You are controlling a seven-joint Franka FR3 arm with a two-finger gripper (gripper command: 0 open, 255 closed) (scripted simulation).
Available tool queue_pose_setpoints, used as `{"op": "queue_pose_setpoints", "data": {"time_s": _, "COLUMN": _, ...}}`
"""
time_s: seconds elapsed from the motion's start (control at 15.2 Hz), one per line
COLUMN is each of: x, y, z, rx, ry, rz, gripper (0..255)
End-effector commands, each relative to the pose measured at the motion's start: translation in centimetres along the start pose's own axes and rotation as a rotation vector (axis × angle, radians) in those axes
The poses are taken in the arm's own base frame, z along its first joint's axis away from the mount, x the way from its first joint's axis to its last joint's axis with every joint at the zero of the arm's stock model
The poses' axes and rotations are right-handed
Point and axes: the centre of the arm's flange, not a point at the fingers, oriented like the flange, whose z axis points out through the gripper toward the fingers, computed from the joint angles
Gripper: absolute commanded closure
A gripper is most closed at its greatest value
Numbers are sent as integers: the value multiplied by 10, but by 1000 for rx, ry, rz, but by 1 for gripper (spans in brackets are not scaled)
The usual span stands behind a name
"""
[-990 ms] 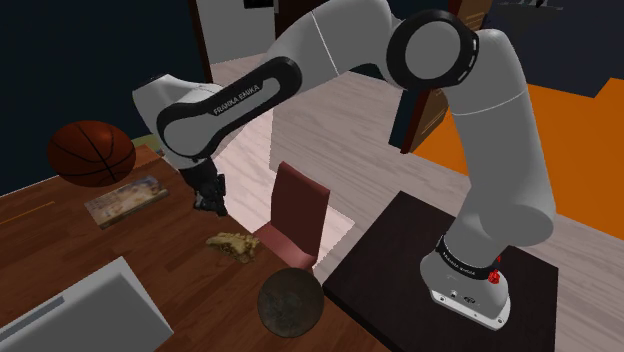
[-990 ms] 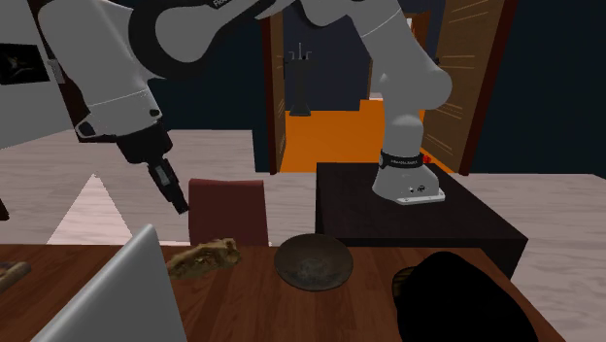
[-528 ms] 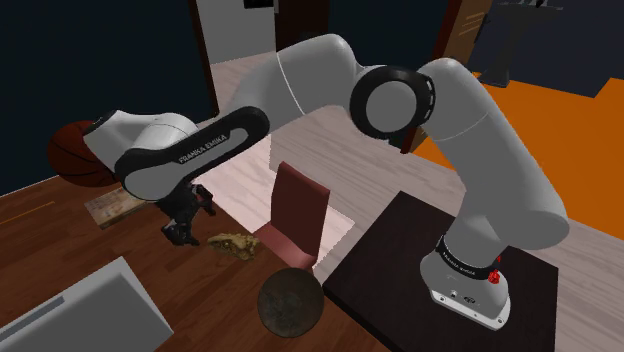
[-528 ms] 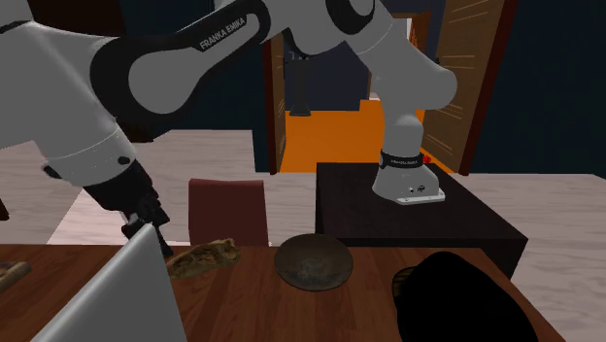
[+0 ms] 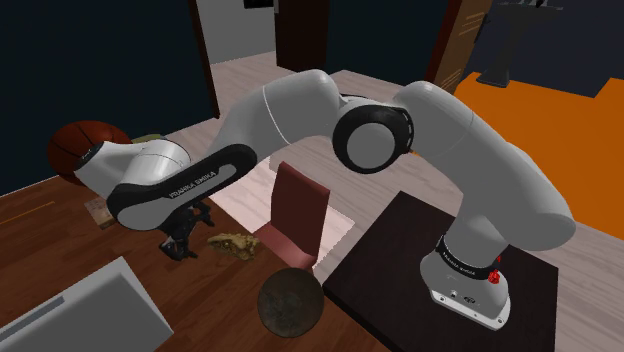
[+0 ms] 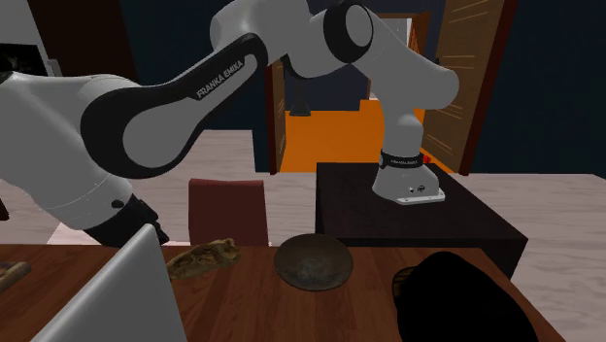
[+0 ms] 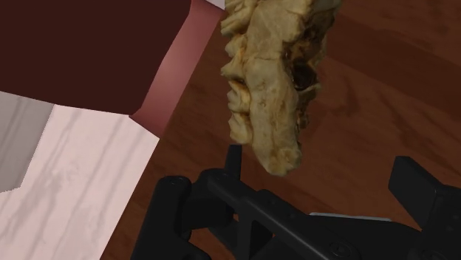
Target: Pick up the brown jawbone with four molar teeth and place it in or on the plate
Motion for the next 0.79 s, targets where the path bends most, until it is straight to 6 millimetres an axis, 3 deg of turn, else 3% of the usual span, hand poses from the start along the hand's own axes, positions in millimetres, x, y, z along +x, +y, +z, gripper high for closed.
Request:
{"op": "queue_pose_setpoints", "data": {"time_s": 0.0, "x": 1, "y": -1, "z": 14, "rx": 0, "ry": 0, "rz": 0, "gripper": 0}}
{"op": "queue_pose_setpoints", "data": {"time_s": 0.53, "x": 1, "y": -1, "z": 14, "rx": 0, "ry": 0, "rz": 0, "gripper": 0}}
{"op": "queue_pose_setpoints", "data": {"time_s": 0.59, "x": 1, "y": -1, "z": 14, "rx": 0, "ry": 0, "rz": 0, "gripper": 255}}
{"op": "queue_pose_setpoints", "data": {"time_s": 0.73, "x": 1, "y": -1, "z": 14, "rx": 0, "ry": 0, "rz": 0, "gripper": 255}}
